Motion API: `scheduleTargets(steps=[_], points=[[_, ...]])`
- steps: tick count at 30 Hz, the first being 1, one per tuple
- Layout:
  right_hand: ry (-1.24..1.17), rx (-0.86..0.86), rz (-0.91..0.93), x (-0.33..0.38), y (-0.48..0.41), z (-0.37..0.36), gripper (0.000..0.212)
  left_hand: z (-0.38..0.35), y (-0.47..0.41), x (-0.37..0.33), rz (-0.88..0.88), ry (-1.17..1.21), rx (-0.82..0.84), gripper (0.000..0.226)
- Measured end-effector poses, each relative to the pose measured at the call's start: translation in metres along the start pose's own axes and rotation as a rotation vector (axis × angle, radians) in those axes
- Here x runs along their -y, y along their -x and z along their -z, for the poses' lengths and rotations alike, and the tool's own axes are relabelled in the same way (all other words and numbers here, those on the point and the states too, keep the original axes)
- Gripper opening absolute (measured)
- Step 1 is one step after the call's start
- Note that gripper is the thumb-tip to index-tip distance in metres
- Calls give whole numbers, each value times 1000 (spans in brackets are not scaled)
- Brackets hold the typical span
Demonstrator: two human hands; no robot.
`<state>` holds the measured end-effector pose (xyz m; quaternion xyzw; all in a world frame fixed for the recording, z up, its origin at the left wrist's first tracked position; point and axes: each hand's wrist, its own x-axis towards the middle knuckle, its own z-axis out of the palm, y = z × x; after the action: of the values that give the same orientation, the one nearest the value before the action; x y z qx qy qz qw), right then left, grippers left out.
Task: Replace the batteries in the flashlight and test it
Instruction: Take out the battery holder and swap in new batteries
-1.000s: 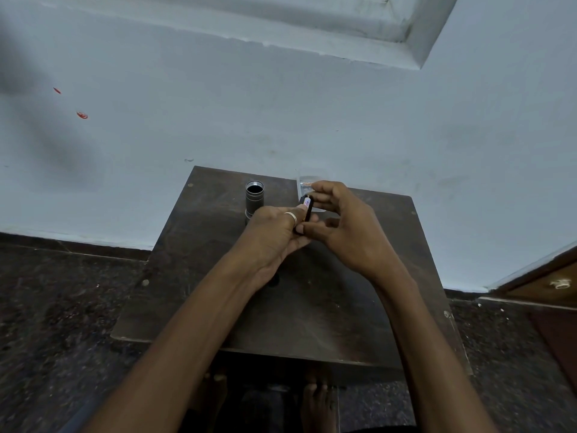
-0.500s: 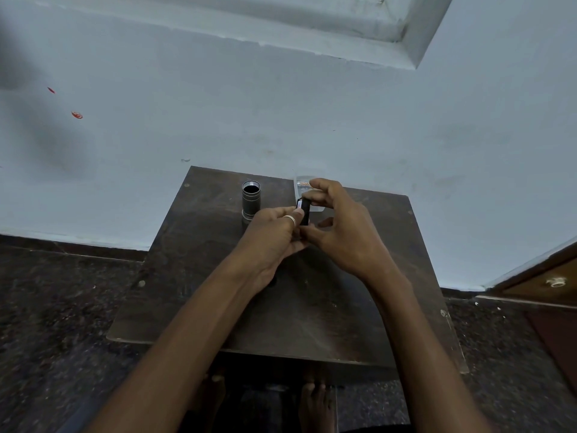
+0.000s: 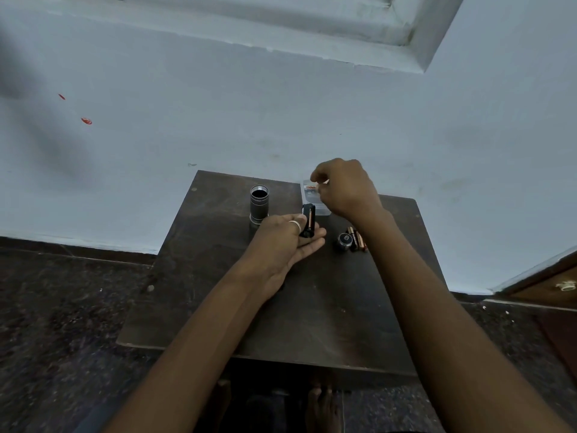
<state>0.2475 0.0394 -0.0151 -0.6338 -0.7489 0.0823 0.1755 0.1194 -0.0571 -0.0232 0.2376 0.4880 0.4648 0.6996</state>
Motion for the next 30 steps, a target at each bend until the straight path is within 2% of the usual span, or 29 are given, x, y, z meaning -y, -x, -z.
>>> scheduleTargets(steps=[3, 6, 15, 17, 20, 24, 30], points=[[221, 109, 26, 9, -15, -6, 34, 1, 0, -2, 14, 13, -2, 19], [340, 153, 37, 11, -22, -9, 30, 2, 1, -3, 18, 26, 7, 19], [350, 225, 35, 10, -29, -11, 24, 2, 4, -5, 30, 70, 37, 19], [283, 169, 4, 9, -26, -6, 19, 2, 3, -6, 42, 79, 40, 20], [40, -13, -61, 9, -11, 9, 11, 2, 4, -6, 51, 91, 47, 22], [-229, -201, -45, 16, 32, 29, 18, 2, 5, -6, 36, 96, 58, 22], [-317, -145, -50, 21, 82, 33, 19, 4, 0, -2, 10, 94, 71, 30]])
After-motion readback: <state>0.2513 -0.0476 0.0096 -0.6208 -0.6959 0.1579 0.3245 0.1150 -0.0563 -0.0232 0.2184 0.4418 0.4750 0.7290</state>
